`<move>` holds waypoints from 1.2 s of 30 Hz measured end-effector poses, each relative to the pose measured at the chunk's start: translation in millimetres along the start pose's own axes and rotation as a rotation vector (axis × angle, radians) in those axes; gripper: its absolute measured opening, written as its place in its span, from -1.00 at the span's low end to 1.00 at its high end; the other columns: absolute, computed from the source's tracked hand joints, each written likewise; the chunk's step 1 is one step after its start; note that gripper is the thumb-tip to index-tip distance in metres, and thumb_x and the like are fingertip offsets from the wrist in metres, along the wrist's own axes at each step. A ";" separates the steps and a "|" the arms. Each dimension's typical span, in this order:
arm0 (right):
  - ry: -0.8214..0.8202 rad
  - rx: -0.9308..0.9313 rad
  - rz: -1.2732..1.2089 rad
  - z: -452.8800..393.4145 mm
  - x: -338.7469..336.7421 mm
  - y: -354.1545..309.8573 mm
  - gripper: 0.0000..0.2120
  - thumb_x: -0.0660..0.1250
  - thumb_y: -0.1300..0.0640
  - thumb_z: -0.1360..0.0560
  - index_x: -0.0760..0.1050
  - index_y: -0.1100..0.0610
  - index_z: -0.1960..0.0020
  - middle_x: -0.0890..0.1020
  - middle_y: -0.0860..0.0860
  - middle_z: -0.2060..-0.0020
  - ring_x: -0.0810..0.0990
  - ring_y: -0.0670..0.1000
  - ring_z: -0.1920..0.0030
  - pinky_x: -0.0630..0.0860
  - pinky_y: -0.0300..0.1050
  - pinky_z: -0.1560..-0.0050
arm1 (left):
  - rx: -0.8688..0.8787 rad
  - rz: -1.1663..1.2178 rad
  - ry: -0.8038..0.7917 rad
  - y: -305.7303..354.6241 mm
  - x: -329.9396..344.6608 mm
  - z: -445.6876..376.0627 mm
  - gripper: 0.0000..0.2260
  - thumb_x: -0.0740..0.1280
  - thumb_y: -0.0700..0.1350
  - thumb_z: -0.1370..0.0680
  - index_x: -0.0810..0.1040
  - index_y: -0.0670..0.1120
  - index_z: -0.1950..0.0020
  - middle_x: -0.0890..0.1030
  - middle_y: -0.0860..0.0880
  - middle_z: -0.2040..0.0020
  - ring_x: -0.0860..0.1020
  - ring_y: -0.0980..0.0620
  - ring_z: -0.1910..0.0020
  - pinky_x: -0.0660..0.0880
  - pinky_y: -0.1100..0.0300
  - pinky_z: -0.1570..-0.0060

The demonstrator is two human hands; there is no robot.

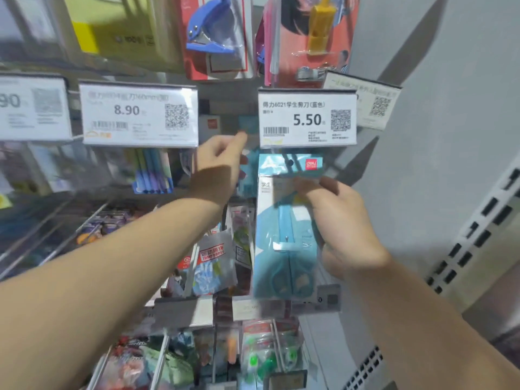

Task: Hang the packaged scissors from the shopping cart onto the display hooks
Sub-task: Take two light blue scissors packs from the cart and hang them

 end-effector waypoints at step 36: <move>-0.037 -0.357 -0.060 34.2 20.2 -87.6 -0.85 0.51 0.23 -0.44 0.72 0.03 0.05 0.79 0.01 0.04 0.73 0.15 -0.12 0.61 0.25 -0.23 | 0.060 0.227 -0.178 48.4 14.8 77.1 -0.79 0.48 -0.17 -0.50 0.61 -0.02 -0.11 0.74 0.04 -0.02 0.69 0.11 -0.03 0.57 0.00 -0.23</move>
Point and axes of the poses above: each hand's wrist, its own z-axis away from the middle knuckle, its own x-axis out of the palm, y = z × x, the point moved 10 cm from there along -z, towards the middle knuckle
